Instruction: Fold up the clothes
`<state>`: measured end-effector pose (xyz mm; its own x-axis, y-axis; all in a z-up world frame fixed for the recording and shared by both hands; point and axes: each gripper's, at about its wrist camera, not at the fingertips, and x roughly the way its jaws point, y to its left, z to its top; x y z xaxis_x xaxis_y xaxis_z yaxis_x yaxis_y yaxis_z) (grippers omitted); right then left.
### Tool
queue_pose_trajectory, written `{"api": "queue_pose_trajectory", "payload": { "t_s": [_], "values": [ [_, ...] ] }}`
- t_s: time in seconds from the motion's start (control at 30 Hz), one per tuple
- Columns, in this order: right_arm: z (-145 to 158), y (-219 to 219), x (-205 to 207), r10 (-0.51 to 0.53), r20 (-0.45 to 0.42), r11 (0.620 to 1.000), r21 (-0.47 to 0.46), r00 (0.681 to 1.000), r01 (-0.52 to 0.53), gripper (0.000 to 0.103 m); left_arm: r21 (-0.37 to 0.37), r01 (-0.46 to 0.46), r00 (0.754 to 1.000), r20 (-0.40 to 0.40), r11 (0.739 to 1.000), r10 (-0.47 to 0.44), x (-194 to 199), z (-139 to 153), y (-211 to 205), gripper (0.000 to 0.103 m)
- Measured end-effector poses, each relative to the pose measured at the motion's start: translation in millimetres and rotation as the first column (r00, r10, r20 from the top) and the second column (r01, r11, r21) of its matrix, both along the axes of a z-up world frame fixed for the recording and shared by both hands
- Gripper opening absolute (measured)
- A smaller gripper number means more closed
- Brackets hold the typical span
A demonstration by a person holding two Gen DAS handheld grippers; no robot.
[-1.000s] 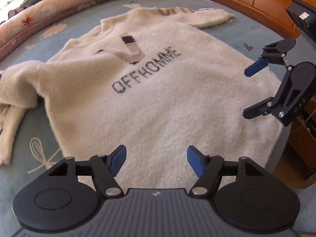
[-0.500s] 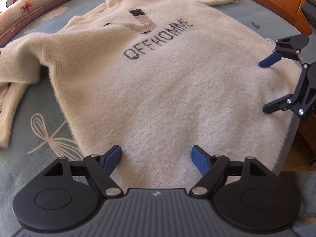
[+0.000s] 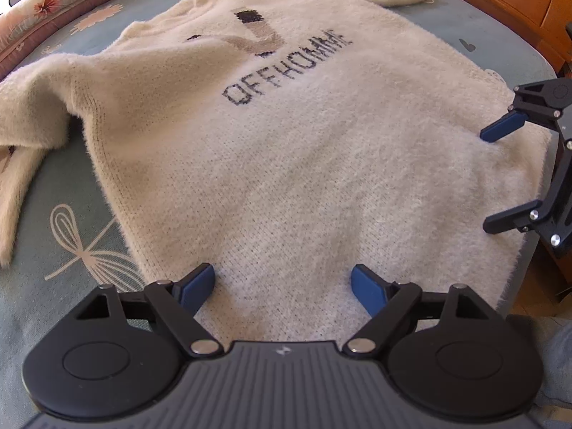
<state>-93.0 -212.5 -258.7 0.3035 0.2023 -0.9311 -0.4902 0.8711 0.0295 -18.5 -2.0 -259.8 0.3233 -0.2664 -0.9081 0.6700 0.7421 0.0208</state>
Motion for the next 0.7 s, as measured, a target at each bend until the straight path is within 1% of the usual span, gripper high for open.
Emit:
{"api": "queue_pose_trajectory", "payload": {
  "t_s": [0.1, 0.13, 0.2, 0.23, 0.33, 0.4, 0.47, 0.53, 0.6, 0.63, 0.67, 0.7],
  "values": [
    [-1.5, -1.3, -12.9, 0.049, -0.032, 0.997, -0.053, 0.998, -0.051, 0.103, 0.027, 0.036, 0.999, 0.027, 0.999, -0.037, -0.6, 8.4, -9.6, 0.082],
    [-0.3, -2.8, -12.0, 0.044, -0.042, 0.997, -0.054, 0.998, -0.046, 0.103, 0.019, 0.067, 0.996, 0.059, 0.998, -0.068, -2.1, 14.4, -13.1, 0.082],
    [3.4, -5.1, -3.8, 0.004, -0.056, 0.999, -0.044, 0.998, -0.006, 0.103, -0.019, 0.125, 0.986, 0.113, 0.992, -0.122, 0.9, 26.6, -21.1, 0.083],
    [6.2, -5.1, 3.6, -0.028, -0.049, 0.999, -0.041, 0.998, 0.026, 0.103, -0.037, 0.148, 0.981, 0.135, 0.988, -0.142, 4.4, 31.5, -25.2, 0.083],
    [16.4, -0.5, 28.9, -0.093, 0.005, 0.995, -0.034, 0.996, 0.093, 0.103, -0.068, 0.163, 0.973, 0.174, 0.984, -0.149, 28.9, 32.1, -37.9, 0.083],
    [22.9, 7.4, 49.2, -0.074, 0.103, 0.994, -0.067, 0.992, 0.082, 0.103, -0.079, 0.129, 0.978, 0.174, 0.989, -0.113, 53.1, 28.0, -43.9, 0.083],
    [28.1, 15.0, 69.3, -0.047, 0.199, 0.992, -0.106, 0.979, 0.069, 0.103, -0.096, 0.081, 0.982, 0.175, 0.992, -0.063, 77.5, 25.0, -43.7, 0.083],
    [31.5, 19.3, 104.0, -0.028, 0.269, 0.99, -0.128, 0.963, 0.064, 0.099, -0.123, 0.03, 0.986, 0.164, 0.992, -0.01, 100.2, 20.3, -37.2, 0.083],
    [35.0, 20.8, 139.5, -0.048, 0.291, 0.99, -0.113, 0.955, 0.084, 0.095, -0.162, -0.02, 0.991, 0.125, 0.987, 0.04, 120.2, 12.8, -26.5, 0.083],
    [36.9, 20.6, 156.1, -0.074, 0.295, 0.99, -0.091, 0.953, 0.105, 0.095, -0.176, -0.052, 0.992, 0.101, 0.983, 0.07, 128.7, 7.9, -19.5, 0.083],
    [38.7, 19.8, 167.1, -0.102, 0.29, 0.99, -0.066, 0.952, 0.126, 0.095, -0.182, -0.1, 0.989, 0.09, 0.978, 0.118, 136.4, 2.7, -9.7, 0.081],
    [41.0, 19.0, 174.7, -0.131, 0.281, 0.989, -0.036, 0.951, 0.147, 0.095, -0.184, -0.141, 0.982, 0.094, 0.973, 0.161, 140.8, -0.2, -0.3, 0.075]
  ]
}}
